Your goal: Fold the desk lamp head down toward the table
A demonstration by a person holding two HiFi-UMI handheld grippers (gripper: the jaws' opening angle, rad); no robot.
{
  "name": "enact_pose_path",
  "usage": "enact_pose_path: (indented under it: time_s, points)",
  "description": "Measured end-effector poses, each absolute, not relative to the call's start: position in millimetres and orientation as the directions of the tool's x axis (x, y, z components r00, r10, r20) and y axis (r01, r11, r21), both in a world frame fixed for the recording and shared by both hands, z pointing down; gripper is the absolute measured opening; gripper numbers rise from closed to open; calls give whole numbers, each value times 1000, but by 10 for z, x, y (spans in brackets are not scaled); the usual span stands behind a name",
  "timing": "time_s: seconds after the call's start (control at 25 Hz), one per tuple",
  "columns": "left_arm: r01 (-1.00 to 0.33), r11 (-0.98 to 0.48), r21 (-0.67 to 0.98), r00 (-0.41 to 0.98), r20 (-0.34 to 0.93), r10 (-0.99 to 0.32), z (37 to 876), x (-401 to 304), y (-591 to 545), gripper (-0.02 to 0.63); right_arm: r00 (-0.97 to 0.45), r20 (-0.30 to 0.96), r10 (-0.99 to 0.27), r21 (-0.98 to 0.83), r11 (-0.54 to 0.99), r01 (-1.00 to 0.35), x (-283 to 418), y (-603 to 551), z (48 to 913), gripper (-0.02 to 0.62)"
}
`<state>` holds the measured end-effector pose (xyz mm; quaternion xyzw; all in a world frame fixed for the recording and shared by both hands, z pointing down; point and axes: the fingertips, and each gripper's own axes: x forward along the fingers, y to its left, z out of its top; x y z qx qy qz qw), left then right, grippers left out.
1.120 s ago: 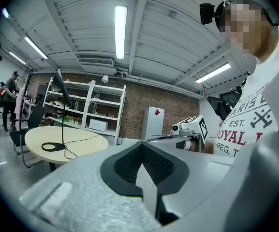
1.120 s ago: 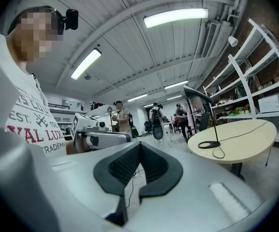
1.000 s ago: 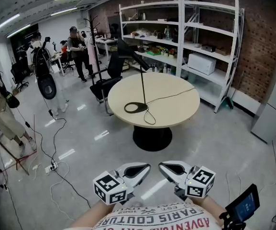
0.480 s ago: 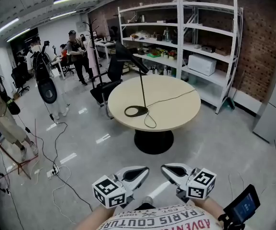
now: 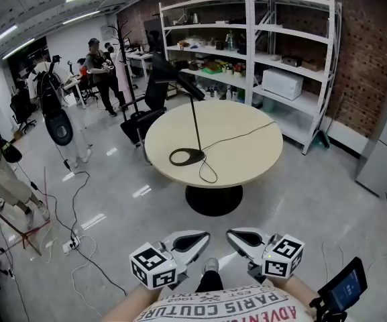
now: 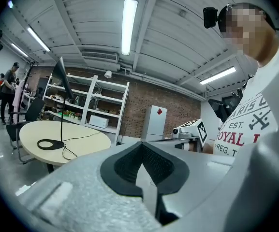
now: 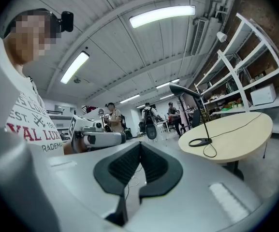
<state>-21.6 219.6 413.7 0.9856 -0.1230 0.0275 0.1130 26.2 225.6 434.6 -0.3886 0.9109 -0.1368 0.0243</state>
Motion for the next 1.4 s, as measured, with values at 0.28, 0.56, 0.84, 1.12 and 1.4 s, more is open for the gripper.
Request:
enact_pose_path:
  time_s: [0.28,0.56,0.84,1.12,1.4]
  points:
    - [-218,-950,225,976,79,-205,4185,21,1410,2,-673,69,-737,-286,631,-721,524,1468,4429,1]
    - [-193,-957,215,981,46,-187,4040,207,336,2,-668,75,-740,-295,624,-724,732,379,4353,1]
    - [-246,-946,211,969,22,-247,3971,93,-816,2,-682,82,-727,-262,645,-718,735,-686,4300,2]
    - [-226,-954,198,972,-15,-234,3951,112,-1371,2,-676,86,-732,-242,643,-727,782,-1222,4347,2]
    - [-246,-951,189,968,4,-250,3993,159,-1485,2,-671,86,-736,-259,634,-729,926,-1320,4416,2]
